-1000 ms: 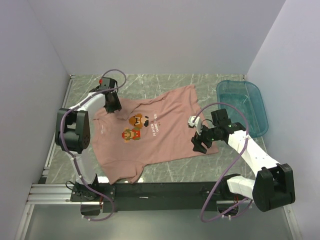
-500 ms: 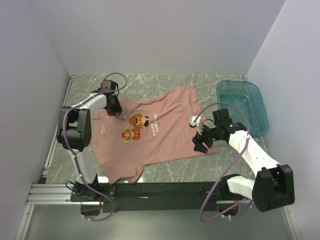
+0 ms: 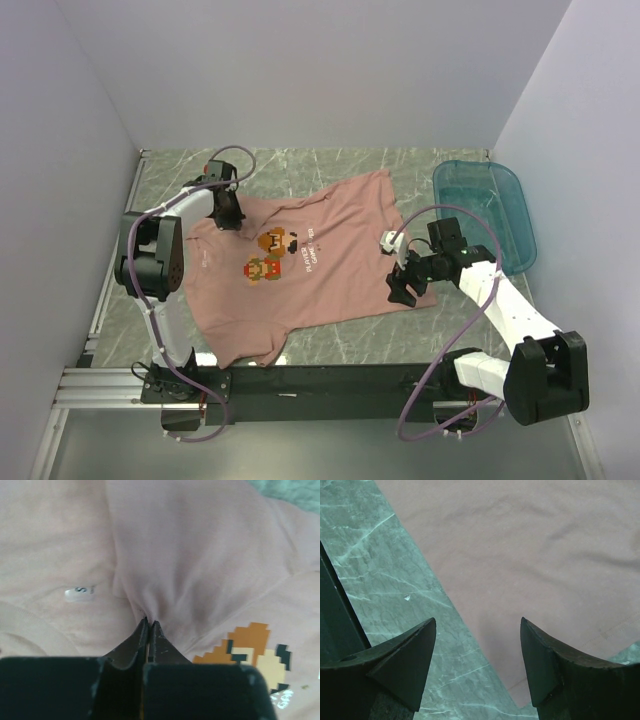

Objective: Fold and stack the t-shirts

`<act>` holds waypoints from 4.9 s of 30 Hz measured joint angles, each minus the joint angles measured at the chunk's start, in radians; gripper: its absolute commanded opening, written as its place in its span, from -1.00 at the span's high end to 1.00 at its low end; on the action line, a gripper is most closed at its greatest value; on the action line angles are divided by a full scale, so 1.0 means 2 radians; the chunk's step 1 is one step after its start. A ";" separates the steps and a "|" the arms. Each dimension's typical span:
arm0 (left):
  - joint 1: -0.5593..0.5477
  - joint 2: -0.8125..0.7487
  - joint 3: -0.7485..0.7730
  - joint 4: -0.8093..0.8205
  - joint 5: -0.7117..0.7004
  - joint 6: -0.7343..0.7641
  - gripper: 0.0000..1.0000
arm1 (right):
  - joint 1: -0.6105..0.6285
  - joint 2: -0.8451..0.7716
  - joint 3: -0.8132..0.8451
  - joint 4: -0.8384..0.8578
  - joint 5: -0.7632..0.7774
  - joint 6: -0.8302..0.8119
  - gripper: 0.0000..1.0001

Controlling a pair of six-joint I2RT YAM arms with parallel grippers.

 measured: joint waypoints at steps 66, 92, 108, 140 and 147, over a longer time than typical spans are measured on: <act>0.010 0.073 0.051 0.108 0.126 -0.099 0.65 | -0.017 -0.004 0.000 -0.015 -0.014 -0.011 -0.49; 0.040 0.036 0.067 0.087 0.160 -0.067 0.99 | -0.017 -0.004 0.000 -0.015 -0.011 -0.013 -0.48; 0.059 -0.025 0.048 0.094 0.211 -0.067 0.99 | 0.139 0.067 -0.033 0.029 0.115 -0.062 -0.33; 0.101 -0.072 -0.001 0.130 0.258 -0.079 0.99 | 0.195 -0.137 -0.096 -0.111 0.205 -0.165 0.80; 0.109 -0.113 -0.031 0.133 0.255 -0.078 0.99 | 0.195 -0.146 -0.047 -0.154 0.185 -0.136 -0.06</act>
